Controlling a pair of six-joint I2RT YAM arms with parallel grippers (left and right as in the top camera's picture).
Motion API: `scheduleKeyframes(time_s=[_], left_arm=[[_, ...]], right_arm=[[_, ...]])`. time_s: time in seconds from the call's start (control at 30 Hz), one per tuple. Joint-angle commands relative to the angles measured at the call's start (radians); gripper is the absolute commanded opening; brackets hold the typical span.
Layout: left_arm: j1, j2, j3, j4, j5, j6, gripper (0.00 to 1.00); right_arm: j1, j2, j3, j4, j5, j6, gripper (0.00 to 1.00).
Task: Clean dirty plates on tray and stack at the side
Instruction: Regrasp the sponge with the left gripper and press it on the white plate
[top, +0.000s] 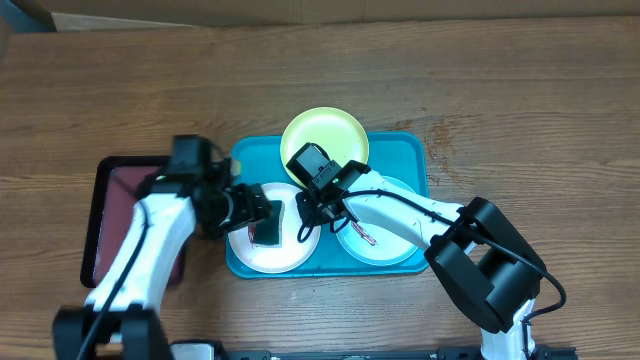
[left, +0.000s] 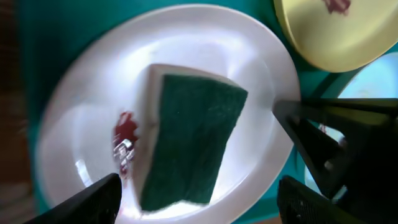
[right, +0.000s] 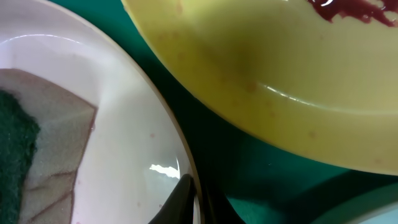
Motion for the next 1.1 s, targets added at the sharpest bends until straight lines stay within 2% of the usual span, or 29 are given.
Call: scheduleKeyframes(time_s=[0.0,0.27,0.37,0.47,0.63,0.67,0.7,1.07], left_arm=[[-0.053,0.092,-0.009,0.042,-0.027,-0.03,0.8],[-0.069,0.169,-0.009,0.103,-0.097,-0.027,0.79],[-0.069,0.169,-0.009,0.11,-0.109,-0.017,0.67],[-0.07,0.169,-0.009,0.106,-0.105,-0.017,0.43],[-0.095,0.169,-0.009,0.105,-0.105,-0.017,0.21],[-0.112,0.169,-0.009,0.105,-0.105,-0.018,0.1],[-0.122,0.169,-0.009,0.105,-0.105,-0.021,0.04],[-0.185,0.169,-0.009,0.138,-0.099,-0.121,0.04]], right_arm=[[0.003,0.014,-0.012,0.0,0.01,0.002,0.07],[0.003,0.014,-0.012,0.002,0.01,0.002,0.08],[0.003,0.014,-0.012,0.007,0.01,0.002,0.08],[0.003,0.014,-0.012,0.011,0.011,0.002,0.08],[0.003,0.014,-0.012,0.018,0.01,0.002,0.08],[0.003,0.014,-0.012,0.018,0.01,0.002,0.08],[0.003,0.014,-0.012,0.018,0.01,0.002,0.08],[0.003,0.014,-0.012,0.018,0.01,0.002,0.08]])
